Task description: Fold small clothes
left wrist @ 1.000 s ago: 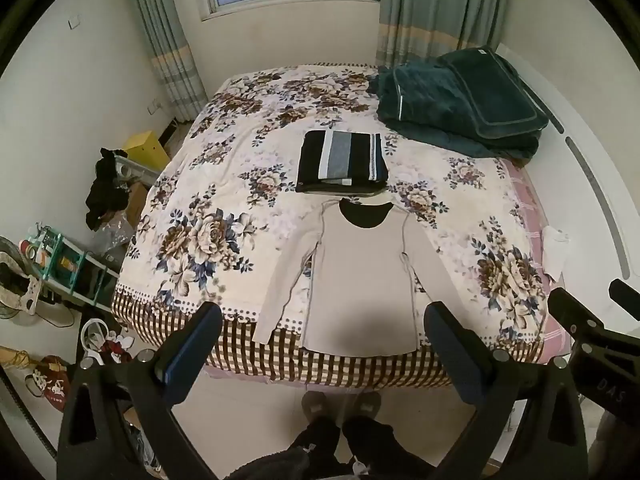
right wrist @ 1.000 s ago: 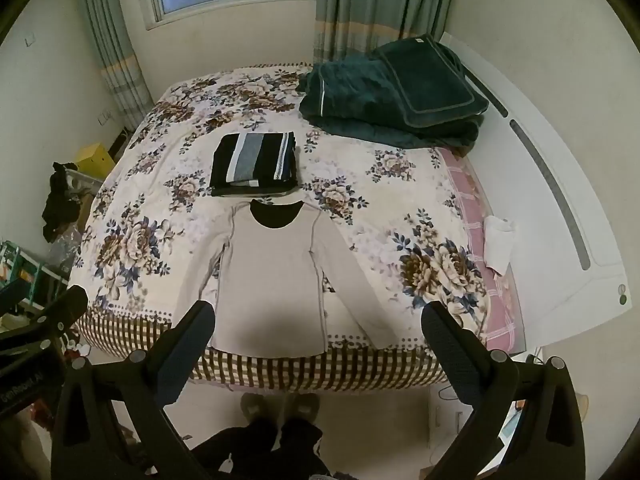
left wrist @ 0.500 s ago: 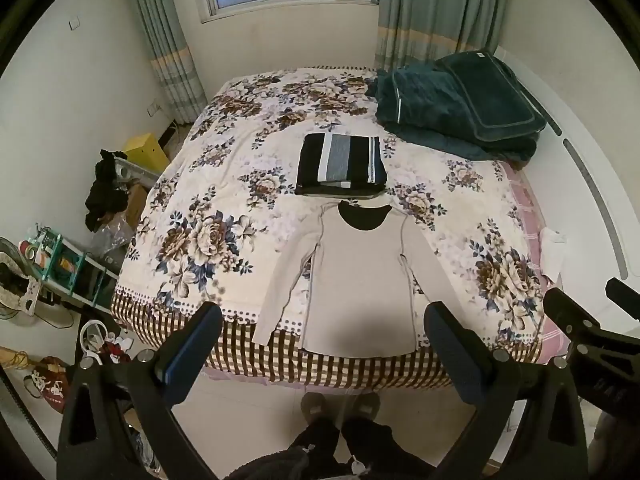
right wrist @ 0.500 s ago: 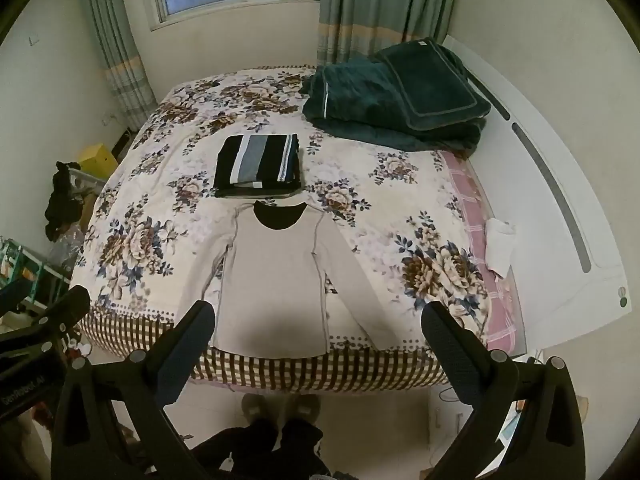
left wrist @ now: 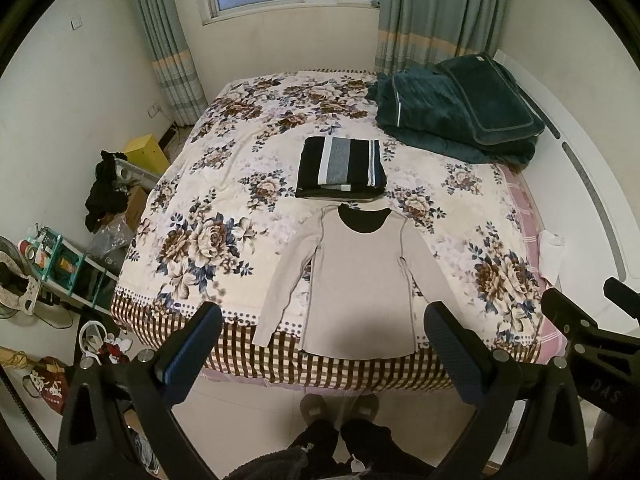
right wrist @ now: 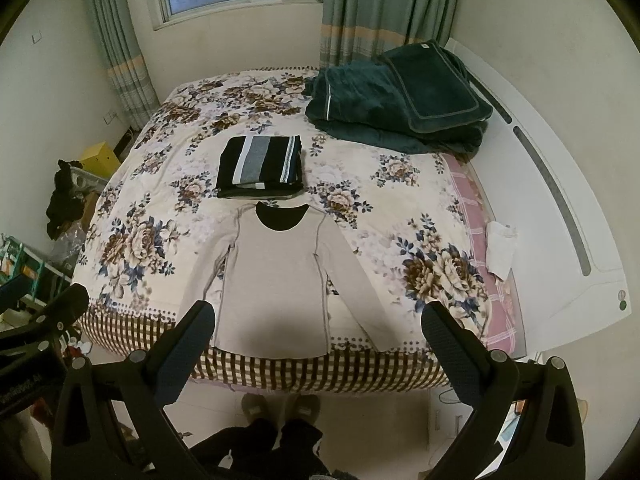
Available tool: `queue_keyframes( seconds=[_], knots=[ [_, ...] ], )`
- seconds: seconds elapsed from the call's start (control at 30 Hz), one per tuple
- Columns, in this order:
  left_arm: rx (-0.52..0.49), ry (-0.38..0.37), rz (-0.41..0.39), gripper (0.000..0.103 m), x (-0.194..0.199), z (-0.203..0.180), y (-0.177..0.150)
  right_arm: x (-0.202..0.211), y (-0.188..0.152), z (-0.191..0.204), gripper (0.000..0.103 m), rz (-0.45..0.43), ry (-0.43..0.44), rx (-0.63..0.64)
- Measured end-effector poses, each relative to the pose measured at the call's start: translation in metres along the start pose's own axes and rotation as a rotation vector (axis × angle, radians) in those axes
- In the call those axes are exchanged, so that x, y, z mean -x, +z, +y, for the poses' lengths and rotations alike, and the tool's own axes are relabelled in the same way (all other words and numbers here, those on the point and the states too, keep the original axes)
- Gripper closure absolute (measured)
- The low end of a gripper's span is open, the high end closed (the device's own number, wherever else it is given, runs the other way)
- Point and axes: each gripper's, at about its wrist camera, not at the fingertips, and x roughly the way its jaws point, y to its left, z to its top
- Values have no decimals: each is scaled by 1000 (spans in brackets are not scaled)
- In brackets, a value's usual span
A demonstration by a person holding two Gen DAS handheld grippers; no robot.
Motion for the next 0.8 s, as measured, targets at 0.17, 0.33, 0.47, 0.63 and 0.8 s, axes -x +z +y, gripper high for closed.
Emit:
queue_keyframes(
  seconds=[0.17,0.33,0.47,0.63,0.8],
  knots=[
    [0,-5,-5,0,3,2,2,5,4,3,0,-1,0,1],
    [2,-8,-6,0,4,1,4,6,4,3,0,-4,-2,1],
    [0,-6,-10,0,4,1,6,6,3,2,0,-6,-1,2],
    [-1,-6,-12,0,5,1,7,11,6,7,0,-7,-2,2],
    [1,-5,-11,0,6,0,10,13,8,9,0,-9,-1,4]
  ],
)
